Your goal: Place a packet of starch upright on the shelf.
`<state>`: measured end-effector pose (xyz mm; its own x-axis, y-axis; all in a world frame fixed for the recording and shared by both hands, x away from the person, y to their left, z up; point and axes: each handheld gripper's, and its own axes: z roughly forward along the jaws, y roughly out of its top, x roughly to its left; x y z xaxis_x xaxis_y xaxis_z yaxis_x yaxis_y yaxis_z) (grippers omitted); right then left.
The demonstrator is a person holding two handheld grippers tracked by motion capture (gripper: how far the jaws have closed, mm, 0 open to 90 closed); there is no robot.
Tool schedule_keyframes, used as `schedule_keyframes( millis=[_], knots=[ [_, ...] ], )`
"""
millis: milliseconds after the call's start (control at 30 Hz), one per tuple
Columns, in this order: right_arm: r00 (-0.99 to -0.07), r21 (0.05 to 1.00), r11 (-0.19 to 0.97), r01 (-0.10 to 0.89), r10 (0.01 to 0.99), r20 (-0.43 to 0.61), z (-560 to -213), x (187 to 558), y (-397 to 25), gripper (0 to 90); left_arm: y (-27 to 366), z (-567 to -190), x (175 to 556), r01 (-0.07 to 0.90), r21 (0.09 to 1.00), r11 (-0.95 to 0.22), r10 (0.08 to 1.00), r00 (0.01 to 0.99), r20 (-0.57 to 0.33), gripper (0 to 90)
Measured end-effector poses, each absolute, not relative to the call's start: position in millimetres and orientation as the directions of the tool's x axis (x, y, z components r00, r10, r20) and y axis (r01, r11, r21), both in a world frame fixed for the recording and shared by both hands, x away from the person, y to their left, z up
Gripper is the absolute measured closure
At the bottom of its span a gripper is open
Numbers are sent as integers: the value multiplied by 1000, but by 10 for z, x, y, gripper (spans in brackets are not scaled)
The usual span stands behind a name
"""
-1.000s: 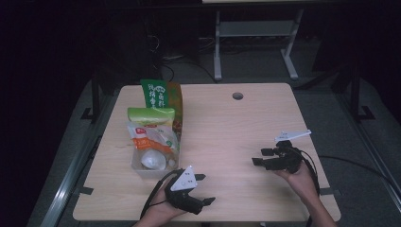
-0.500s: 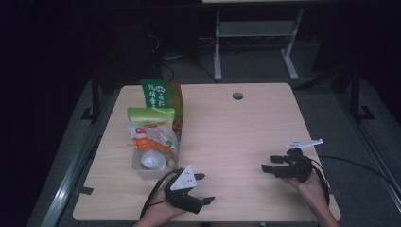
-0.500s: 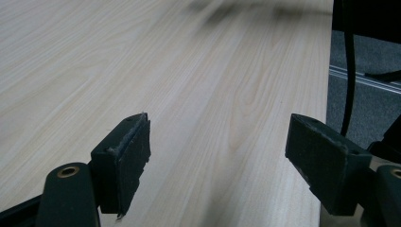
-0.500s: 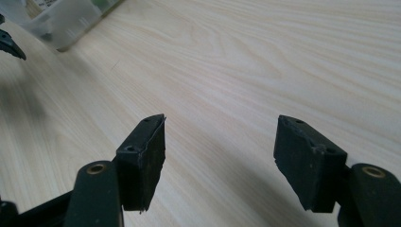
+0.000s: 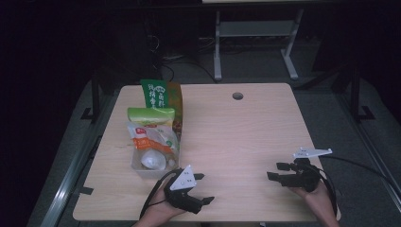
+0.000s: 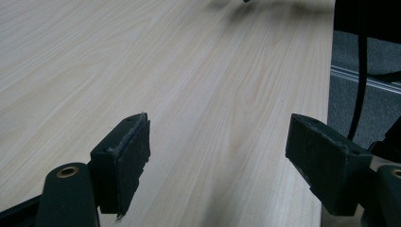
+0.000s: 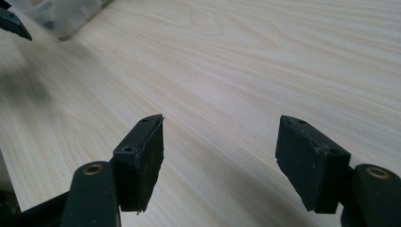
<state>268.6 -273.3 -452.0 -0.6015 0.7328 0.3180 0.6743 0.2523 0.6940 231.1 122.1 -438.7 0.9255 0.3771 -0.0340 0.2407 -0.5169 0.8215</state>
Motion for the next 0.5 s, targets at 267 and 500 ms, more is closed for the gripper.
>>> schedule_keyframes(
  millis=[267, 500],
  knots=[
    [-598, 699, 249, 671, 739, 310, -4527, 2539, -2774, 305, 1222, -4391, 2311, 241, 819, -520, 376, 926, -34, 218],
    [-598, 715, 240, 657, 743, 300, -4547, 2447, -2778, 282, 1214, -4396, 2303, 240, 819, -522, 371, 928, -35, 215]
  ],
)
